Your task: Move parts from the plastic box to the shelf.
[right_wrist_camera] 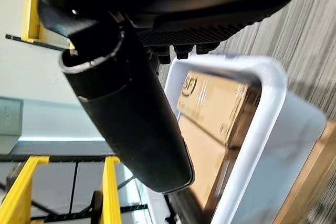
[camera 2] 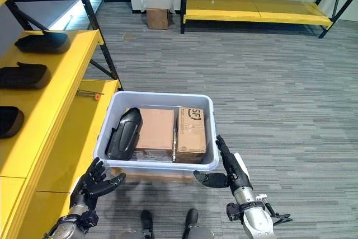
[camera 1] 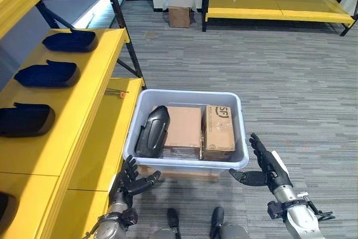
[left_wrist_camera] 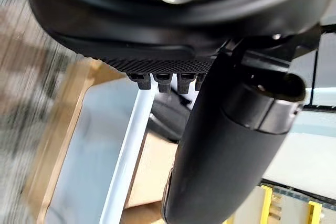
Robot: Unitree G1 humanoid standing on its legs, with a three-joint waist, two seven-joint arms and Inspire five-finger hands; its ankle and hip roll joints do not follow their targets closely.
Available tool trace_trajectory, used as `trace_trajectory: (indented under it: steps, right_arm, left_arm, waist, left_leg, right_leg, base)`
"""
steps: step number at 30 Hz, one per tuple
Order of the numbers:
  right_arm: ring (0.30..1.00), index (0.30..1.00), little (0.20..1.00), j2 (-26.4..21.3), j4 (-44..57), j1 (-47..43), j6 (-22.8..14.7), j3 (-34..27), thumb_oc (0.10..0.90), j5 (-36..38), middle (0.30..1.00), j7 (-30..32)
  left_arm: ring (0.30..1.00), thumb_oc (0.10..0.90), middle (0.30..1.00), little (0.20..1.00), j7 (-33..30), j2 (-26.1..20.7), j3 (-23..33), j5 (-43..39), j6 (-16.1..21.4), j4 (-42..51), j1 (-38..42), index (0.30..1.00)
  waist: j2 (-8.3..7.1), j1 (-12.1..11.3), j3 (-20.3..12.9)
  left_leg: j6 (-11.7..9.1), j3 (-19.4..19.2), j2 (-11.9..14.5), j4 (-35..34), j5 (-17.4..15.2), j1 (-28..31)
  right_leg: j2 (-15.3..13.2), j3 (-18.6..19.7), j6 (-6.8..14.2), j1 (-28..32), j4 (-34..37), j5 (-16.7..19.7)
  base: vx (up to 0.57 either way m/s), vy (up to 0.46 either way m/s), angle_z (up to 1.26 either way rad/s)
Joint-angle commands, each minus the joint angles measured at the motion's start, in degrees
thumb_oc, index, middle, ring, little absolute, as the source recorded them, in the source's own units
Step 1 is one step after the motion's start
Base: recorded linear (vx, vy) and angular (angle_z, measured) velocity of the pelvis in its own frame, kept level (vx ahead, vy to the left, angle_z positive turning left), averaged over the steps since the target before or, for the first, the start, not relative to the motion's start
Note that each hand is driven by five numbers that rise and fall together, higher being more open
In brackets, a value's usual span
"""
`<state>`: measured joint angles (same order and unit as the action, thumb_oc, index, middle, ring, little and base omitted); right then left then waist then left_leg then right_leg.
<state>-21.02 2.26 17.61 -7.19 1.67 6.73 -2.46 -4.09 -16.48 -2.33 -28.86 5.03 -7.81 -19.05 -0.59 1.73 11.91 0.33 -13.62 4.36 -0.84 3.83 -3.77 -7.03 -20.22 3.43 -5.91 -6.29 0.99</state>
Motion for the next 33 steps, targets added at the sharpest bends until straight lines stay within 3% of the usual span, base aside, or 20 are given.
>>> trace_trajectory:
  steps: [1,4,7,8,9,11,12,14,15,16,17,18,19,21,23,27,33]
  right_arm:
    - [1.0,1.0,1.0,-0.9,5.8,-4.2,-4.9,-1.9,0.9,-1.2,1.0,1.2]
    - [1.0,1.0,1.0,-1.3,5.9,-4.3,-5.1,-2.0,0.9,-1.3,1.0,1.5]
    - [1.0,1.0,1.0,-2.1,6.3,-4.5,-5.5,-2.2,0.9,-1.0,1.0,2.2]
    - [1.0,1.0,1.0,-2.1,6.3,-4.5,-5.5,-2.2,0.9,-1.0,1.0,2.2]
    - [1.0,1.0,1.0,-2.7,6.4,-4.2,-5.7,-2.9,0.9,-1.1,1.0,2.8]
    - [1.0,1.0,1.0,-2.8,6.5,-4.3,-5.8,-3.0,0.9,-0.8,1.0,3.1]
    - [1.0,1.0,1.0,-3.1,7.0,-4.4,-6.2,-3.1,0.9,-0.9,1.0,3.5]
    - [1.0,1.0,1.0,-2.8,6.9,-4.2,-6.3,-2.9,0.9,-0.7,1.0,4.0]
    - [1.0,1.0,1.0,-2.8,6.9,-4.2,-6.3,-2.9,0.9,-0.7,1.0,4.0]
    - [1.0,1.0,1.0,-2.8,6.6,-4.5,-6.5,-2.7,0.9,-0.6,1.0,4.7]
    - [1.0,1.0,1.0,-3.0,6.6,-4.8,-6.8,-2.8,0.9,-0.5,1.0,5.2]
    - [1.0,1.0,1.0,-3.6,6.5,-4.7,-6.8,-3.2,0.9,-0.4,1.0,5.7]
    - [1.0,1.0,1.0,-3.6,6.5,-4.8,-6.8,-3.2,0.9,-0.4,1.0,5.7]
    - [1.0,1.0,1.0,-3.4,6.5,-4.8,-6.8,-2.9,0.9,-0.4,1.0,5.4]
    - [1.0,1.0,1.0,-3.2,6.5,-4.8,-6.4,-2.9,0.9,-0.7,1.0,5.2]
    - [1.0,1.0,1.0,-2.4,7.4,-4.2,-5.9,-4.1,0.9,-2.6,1.0,5.3]
    - [1.0,1.0,1.0,-2.9,8.2,-5.8,-6.0,-4.6,0.9,-5.1,1.0,6.3]
  left_arm:
    - [1.0,0.9,1.0,1.0,1.1,-1.2,2.5,0.1,4.3,5.6,2.5,1.0]
    - [1.0,0.9,1.0,1.0,1.0,-1.1,2.3,0.0,4.1,5.8,2.6,1.0]
    - [1.0,0.9,1.0,1.0,0.5,-0.8,1.8,-0.7,4.2,5.8,3.4,1.0]
    - [1.0,0.9,1.0,1.0,0.5,-0.7,1.8,-0.7,4.2,5.8,3.5,1.0]
    - [1.0,0.9,1.0,1.0,0.4,-0.8,1.4,-0.9,4.3,5.6,4.3,1.0]
    - [1.0,0.9,1.0,1.0,0.3,-0.9,1.1,-0.8,4.5,5.6,4.7,1.0]
    - [1.0,0.9,1.0,1.0,-0.2,-1.2,0.9,-0.7,4.6,5.6,5.5,1.0]
    - [1.0,0.9,1.0,1.0,-0.5,-1.2,0.9,-0.9,4.4,5.8,5.2,1.0]
    - [1.0,0.9,1.0,1.0,-0.5,-1.2,0.9,-0.9,4.4,5.8,5.2,1.0]
    - [1.0,0.9,1.0,1.0,-1.3,-1.3,0.8,-0.8,4.3,6.1,5.3,1.0]
    - [1.0,0.9,1.0,1.0,-1.6,-1.5,0.7,-0.8,4.3,6.1,5.5,1.0]
    - [1.0,0.9,1.0,1.0,-2.0,-1.4,0.3,-0.6,4.0,5.7,6.0,1.0]
    - [1.0,0.9,1.0,1.0,-2.0,-1.4,0.3,-0.6,4.0,5.7,6.0,1.0]
    - [1.0,0.9,1.0,1.0,-1.7,-1.6,0.3,-1.0,4.4,5.3,6.2,1.0]
    - [1.0,0.9,1.0,1.0,-1.4,-2.0,-0.2,-1.0,4.4,5.5,6.8,1.0]
    - [1.0,0.9,1.0,1.0,-1.0,-3.5,-0.6,-1.4,4.9,5.9,7.1,1.0]
    - [1.0,0.9,1.0,1.0,-1.1,-5.0,-1.0,-1.4,5.3,6.8,8.5,1.0]
  waist:
    - [-1.27,0.6,-1.5]
    - [-1.16,0.7,-1.5]
    - [-1.24,0.7,0.4]
    - [-1.12,0.7,0.4]
    - [-1.0,0.3,2.2]
    - [-0.92,0.0,2.9]
    - [-1.21,0.1,3.2]
    - [-1.54,0.7,2.7]
    - [-1.57,0.7,2.7]
    - [-1.31,0.9,2.2]
    - [-0.74,1.4,2.1]
    - [0.55,1.8,2.1]
    - [0.53,1.7,2.1]
    - [1.33,1.6,1.6]
    - [1.67,1.8,2.0]
    - [0.88,1.7,3.1]
    - [0.04,1.9,3.6]
  left_leg:
    - [-1.4,-2.0,1.2,5.3,-8.5,2.9]
    - [-2.1,-2.2,2.3,6.3,-8.5,2.8]
    - [-3.7,-0.5,4.9,17.4,-8.6,-2.3]
    - [-3.8,-0.3,5.1,18.0,-8.8,-2.6]
    - [-6.5,2.4,6.7,26.9,-3.9,-7.4]
    - [-7.1,4.4,6.3,28.8,-2.4,-8.8]
    - [-6.6,6.6,6.6,27.8,-2.9,-9.9]
    - [-6.4,6.6,11.4,22.3,-1.9,-8.3]
    - [-6.4,6.6,11.4,22.2,-1.9,-8.3]
    - [-6.5,8.0,15.0,10.3,1.7,-5.0]
    - [-7.3,8.3,17.6,6.2,4.4,-5.2]
    - [-8.0,4.8,19.0,1.9,8.5,-3.1]
    - [-8.1,4.7,19.0,1.8,8.5,-3.0]
    - [-7.8,5.4,17.7,1.1,5.4,-1.9]
    - [-7.5,6.1,16.0,4.5,3.5,-3.6]
    - [-6.7,4.9,12.6,10.3,-1.5,-5.5]
    - [-5.9,3.4,11.3,15.0,-5.2,-7.9]
  right_leg:
    - [-0.5,0.7,3.3,3.4,0.6,-2.8]
    - [0.1,1.0,2.6,3.7,0.4,-3.8]
    - [1.3,1.9,0.4,4.5,0.3,-5.5]
    - [1.4,1.7,0.3,4.5,0.3,-5.5]
    - [2.5,1.3,-1.7,5.5,0.1,-6.7]
    - [2.7,1.1,-2.2,5.4,-0.2,-6.9]
    - [2.4,1.1,-2.1,4.6,-1.2,-7.4]
    - [2.0,1.6,-1.7,4.2,-2.0,-7.8]
    - [2.0,1.6,-1.7,4.2,-2.0,-7.8]
    - [1.2,2.4,-0.5,3.3,-3.4,-8.3]
    - [0.6,2.6,0.2,2.7,-4.3,-8.6]
    - [-0.4,2.2,0.1,0.5,-7.8,-8.9]
    - [-0.4,2.3,0.0,0.4,-7.9,-9.0]
    - [-1.1,3.8,0.6,-1.0,-10.1,-9.5]
    - [-3.2,4.0,1.2,-1.0,-11.1,-9.2]
    - [-7.4,3.9,3.0,0.6,-11.3,-8.5]
    - [-9.9,3.9,4.8,0.7,-10.2,-6.9]
  base:
    - [0.03,-0.098,-0.06]
    - [0.0,-0.132,-0.03]
    - [-0.06,-0.175,0.04]
    - [-0.07,-0.204,0.19]
    - [-0.07,-0.16,0.24]
    - [-0.06,-0.099,0.37]
    - [-0.01,0.0,0.24]
    - [0.04,0.041,-0.04]
    - [0.12,0.162,-0.1]
    - [0.12,0.259,-0.09]
    - [0.11,0.406,-0.05]
    - [0.03,0.275,-0.06]
    - [0.02,0.226,-0.16]
    - [0.09,0.225,-0.27]
    - [0.09,0.277,-0.22]
    - [0.1,0.268,0.19]
    - [0.06,0.193,0.13]
